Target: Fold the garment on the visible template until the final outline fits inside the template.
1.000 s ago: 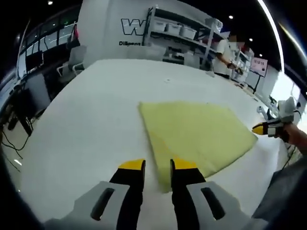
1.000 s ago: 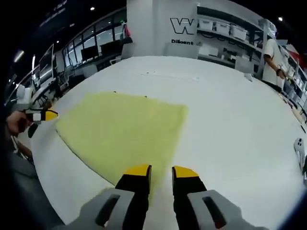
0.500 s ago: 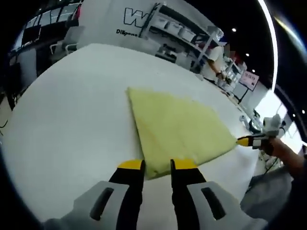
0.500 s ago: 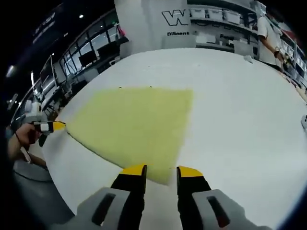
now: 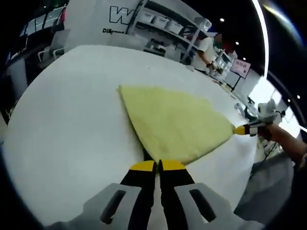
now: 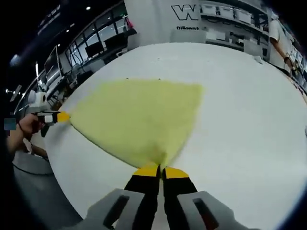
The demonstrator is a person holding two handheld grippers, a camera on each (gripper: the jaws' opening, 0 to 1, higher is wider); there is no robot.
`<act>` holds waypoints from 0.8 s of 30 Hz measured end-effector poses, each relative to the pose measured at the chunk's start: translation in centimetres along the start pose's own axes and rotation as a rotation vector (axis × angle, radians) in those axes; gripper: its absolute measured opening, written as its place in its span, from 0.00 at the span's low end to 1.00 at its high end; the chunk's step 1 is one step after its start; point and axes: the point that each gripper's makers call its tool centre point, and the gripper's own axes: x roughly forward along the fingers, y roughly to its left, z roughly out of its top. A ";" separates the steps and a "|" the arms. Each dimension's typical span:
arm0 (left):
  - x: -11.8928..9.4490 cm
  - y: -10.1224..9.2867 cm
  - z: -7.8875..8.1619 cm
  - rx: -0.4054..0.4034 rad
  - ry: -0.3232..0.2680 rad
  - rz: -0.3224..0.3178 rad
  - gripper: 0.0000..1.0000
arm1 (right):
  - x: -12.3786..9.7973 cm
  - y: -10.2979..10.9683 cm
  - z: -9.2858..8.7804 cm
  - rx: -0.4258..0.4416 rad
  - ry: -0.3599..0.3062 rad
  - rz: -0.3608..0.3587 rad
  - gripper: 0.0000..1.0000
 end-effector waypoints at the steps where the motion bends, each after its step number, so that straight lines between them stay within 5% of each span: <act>1: -0.3 -0.1 0.0 -0.018 0.019 0.001 0.00 | -0.2 0.1 0.1 -0.002 0.004 0.002 0.00; 3: -0.9 -0.6 0.7 0.053 0.026 -0.008 0.00 | -0.7 0.5 0.2 -0.005 0.026 0.010 0.00; 5: -1.3 -0.8 1.0 0.244 0.065 0.012 0.00 | -1.4 0.3 1.3 -0.064 -0.006 -0.020 0.00; 11: -1.2 -0.9 0.4 0.439 0.116 0.004 0.00 | -0.9 -0.1 -0.4 -0.117 0.079 -0.054 0.00; 12: -1.2 -1.2 0.9 0.447 0.080 -0.005 0.00 | -0.8 -0.2 -0.8 -0.117 0.098 -0.062 0.00; 18: -1.0 0.1 -1.5 0.541 0.200 0.054 0.00 | -0.1 -0.4 -2.2 -0.099 0.134 -0.076 0.00; 21: -0.9 -0.2 -1.0 0.594 0.163 0.060 0.01 | -0.3 -0.4 -1.9 -0.100 0.117 -0.083 0.00; 22: -0.9 -0.3 -0.8 0.609 0.149 0.063 0.03 | -0.7 -0.2 -1.6 -0.031 0.098 -0.063 0.00; 24: -1.8 0.7 -0.2 0.577 0.127 0.140 0.06 | -1.3 -1.0 -1.4 -0.014 0.083 -0.098 0.11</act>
